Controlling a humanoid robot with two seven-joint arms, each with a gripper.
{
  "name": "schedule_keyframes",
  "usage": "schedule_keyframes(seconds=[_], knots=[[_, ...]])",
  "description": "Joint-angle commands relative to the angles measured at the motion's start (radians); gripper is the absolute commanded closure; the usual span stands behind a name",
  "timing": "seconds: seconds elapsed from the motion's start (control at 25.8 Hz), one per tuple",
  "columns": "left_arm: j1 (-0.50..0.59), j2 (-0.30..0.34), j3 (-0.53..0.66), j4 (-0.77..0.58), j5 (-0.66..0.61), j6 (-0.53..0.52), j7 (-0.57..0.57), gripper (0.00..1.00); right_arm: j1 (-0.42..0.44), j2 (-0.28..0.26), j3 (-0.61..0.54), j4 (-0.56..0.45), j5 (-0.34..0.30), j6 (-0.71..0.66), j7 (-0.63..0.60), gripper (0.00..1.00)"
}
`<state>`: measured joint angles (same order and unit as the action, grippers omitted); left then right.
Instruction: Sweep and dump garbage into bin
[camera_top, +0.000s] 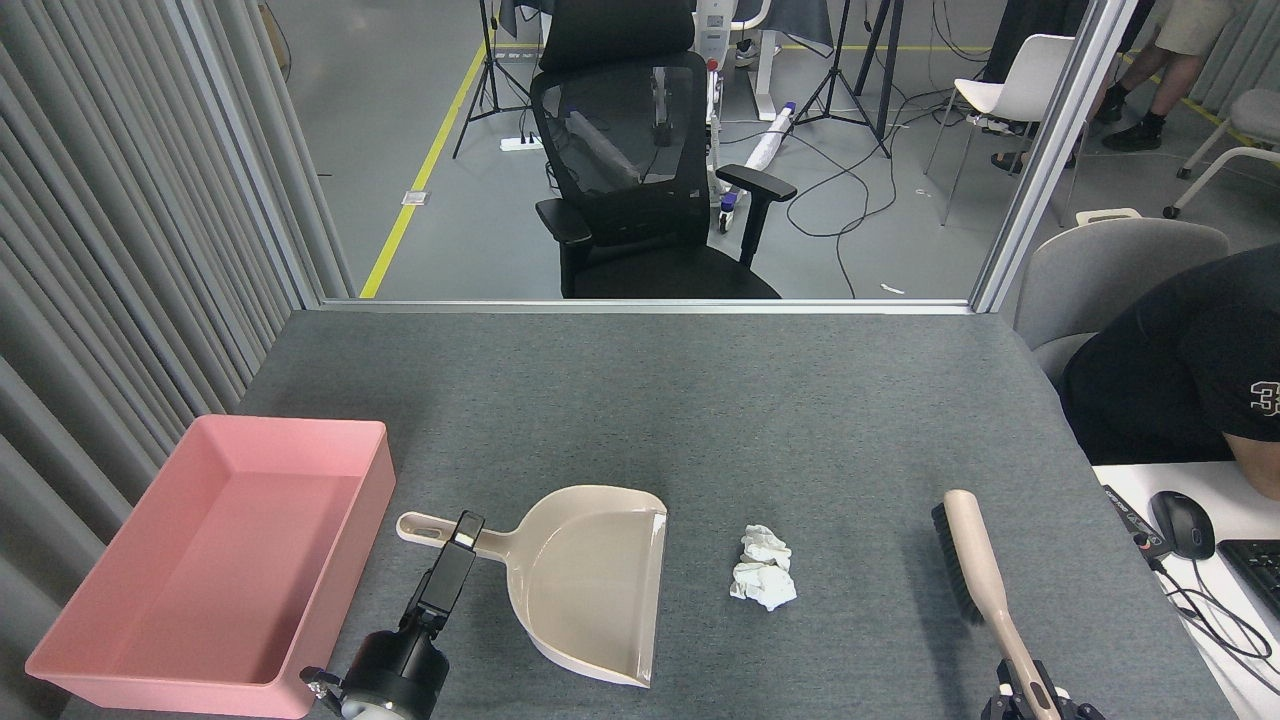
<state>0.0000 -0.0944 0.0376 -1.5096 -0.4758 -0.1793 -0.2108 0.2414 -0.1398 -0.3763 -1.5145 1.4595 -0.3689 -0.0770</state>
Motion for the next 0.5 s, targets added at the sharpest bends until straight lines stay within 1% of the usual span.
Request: schedule_keyframes(seconds=[0.0,0.15,0.31,0.46], knots=[[-0.034,0.004,0.001,0.065,-0.03,-0.003,0.004,0.01,0.003,0.02,0.0,-0.009,-0.001,-0.016,-0.003,0.95],[-0.063,0.01,0.007,0.134,-0.03,-0.003,0.004,0.01,0.009,0.046,0.014,-0.027,-0.001,-0.019,-0.003,0.95],[-0.1,0.009,0.012,0.198,-0.029,-0.003,0.005,0.01,0.01,0.06,0.04,-0.027,-0.001,-0.018,-0.003,0.95],[-0.124,0.01,0.013,0.252,-0.03,-0.003,0.004,0.01,0.012,0.071,0.04,-0.029,-0.001,-0.018,-0.003,0.95]])
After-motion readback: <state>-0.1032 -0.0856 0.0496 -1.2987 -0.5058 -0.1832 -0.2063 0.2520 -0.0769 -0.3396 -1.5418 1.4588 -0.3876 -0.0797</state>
